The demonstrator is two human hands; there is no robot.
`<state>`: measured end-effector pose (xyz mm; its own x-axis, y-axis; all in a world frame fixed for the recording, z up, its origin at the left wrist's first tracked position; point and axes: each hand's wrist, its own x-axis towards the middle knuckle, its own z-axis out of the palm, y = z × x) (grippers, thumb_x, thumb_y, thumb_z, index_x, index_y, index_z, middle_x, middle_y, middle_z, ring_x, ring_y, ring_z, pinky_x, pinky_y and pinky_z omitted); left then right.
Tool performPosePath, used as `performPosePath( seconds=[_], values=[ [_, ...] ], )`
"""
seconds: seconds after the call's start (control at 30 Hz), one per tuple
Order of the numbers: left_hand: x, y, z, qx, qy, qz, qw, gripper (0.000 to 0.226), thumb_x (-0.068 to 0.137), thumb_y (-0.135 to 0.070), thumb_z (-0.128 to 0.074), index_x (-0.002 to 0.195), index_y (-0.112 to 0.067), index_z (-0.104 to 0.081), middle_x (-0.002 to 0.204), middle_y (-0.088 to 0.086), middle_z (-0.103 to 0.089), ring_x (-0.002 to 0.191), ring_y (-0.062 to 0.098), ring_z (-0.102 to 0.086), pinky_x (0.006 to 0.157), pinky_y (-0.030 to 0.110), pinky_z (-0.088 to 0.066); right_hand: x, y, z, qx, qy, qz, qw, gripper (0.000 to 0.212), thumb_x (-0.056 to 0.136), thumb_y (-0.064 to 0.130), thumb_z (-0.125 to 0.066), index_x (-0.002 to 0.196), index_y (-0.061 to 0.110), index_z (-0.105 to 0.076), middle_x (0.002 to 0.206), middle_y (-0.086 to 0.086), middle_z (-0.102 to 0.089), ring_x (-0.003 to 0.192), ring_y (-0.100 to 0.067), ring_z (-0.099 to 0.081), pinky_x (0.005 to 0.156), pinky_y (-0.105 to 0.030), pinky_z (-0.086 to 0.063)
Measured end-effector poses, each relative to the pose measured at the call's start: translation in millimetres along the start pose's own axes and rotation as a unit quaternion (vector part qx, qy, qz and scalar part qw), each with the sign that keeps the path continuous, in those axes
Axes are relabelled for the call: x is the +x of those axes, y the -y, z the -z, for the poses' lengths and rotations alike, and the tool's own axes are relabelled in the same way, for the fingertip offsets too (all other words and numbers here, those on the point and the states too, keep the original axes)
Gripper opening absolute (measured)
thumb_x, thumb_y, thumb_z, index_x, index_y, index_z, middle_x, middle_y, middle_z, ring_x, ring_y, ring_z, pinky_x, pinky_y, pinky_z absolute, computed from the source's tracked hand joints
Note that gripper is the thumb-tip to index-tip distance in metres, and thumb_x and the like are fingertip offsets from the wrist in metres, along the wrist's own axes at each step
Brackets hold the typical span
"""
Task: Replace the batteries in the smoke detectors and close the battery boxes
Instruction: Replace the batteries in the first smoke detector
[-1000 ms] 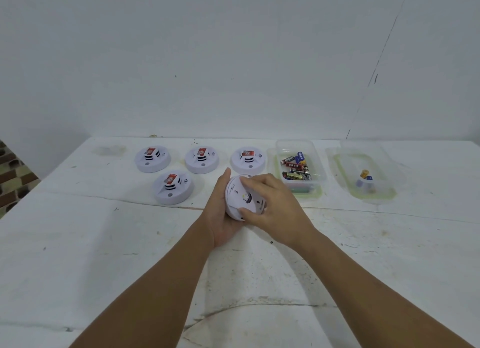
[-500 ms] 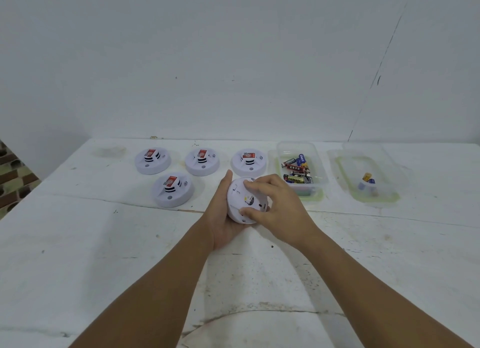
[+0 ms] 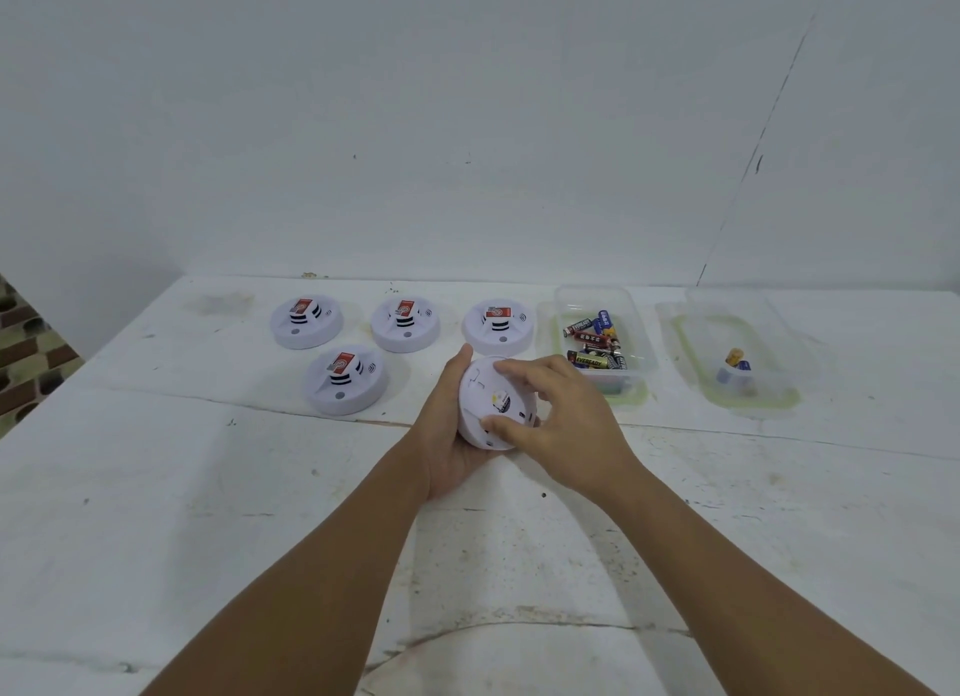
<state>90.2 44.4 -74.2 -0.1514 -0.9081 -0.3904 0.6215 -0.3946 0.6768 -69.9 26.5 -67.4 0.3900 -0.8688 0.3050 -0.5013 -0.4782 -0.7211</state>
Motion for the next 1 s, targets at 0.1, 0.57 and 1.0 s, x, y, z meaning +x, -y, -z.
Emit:
performPosePath(
  seconds=[0.1, 0.57, 1.0],
  values=[
    [-2, 0, -1, -0.006, -0.001, 0.0, 1.0, 0.064, 0.101, -0.064, -0.046, 0.136, -0.014, -0.066, 0.131, 0.018, -0.069, 0.111, 0.032, -0.069, 0.085, 0.041, -0.062, -2, -4, -2, 0.025, 0.0, 0.006, 1.0, 0.061, 0.079, 0.036, -0.088, 0.136, 0.031, -0.066, 0.118, 0.013, -0.055, 0.115, -0.005, -0.054, 0.101, -0.024, -0.044],
    [-11, -2, -6, -0.076, -0.025, -0.003, 0.997, 0.083, 0.094, -0.074, -0.048, 0.145, -0.01, -0.057, 0.143, 0.022, -0.061, 0.137, 0.038, -0.055, 0.112, 0.05, -0.046, -19, 8, -8, 0.076, 0.002, -0.056, 0.996, 0.049, 0.094, 0.047, -0.072, 0.14, 0.032, -0.063, 0.128, 0.005, -0.052, 0.128, -0.011, -0.049, 0.115, -0.035, -0.039],
    [-29, 6, -4, 0.213, -0.131, -0.169, 0.953, 0.032, 0.108, -0.035, -0.046, 0.122, -0.013, -0.065, 0.12, 0.007, -0.074, 0.111, 0.022, -0.07, 0.086, 0.031, -0.055, -25, 13, -8, 0.472, -0.001, -0.239, 0.848, 0.032, 0.107, 0.011, -0.052, 0.137, 0.021, -0.059, 0.122, -0.009, -0.074, 0.11, -0.023, -0.074, 0.088, -0.034, -0.062]
  ],
)
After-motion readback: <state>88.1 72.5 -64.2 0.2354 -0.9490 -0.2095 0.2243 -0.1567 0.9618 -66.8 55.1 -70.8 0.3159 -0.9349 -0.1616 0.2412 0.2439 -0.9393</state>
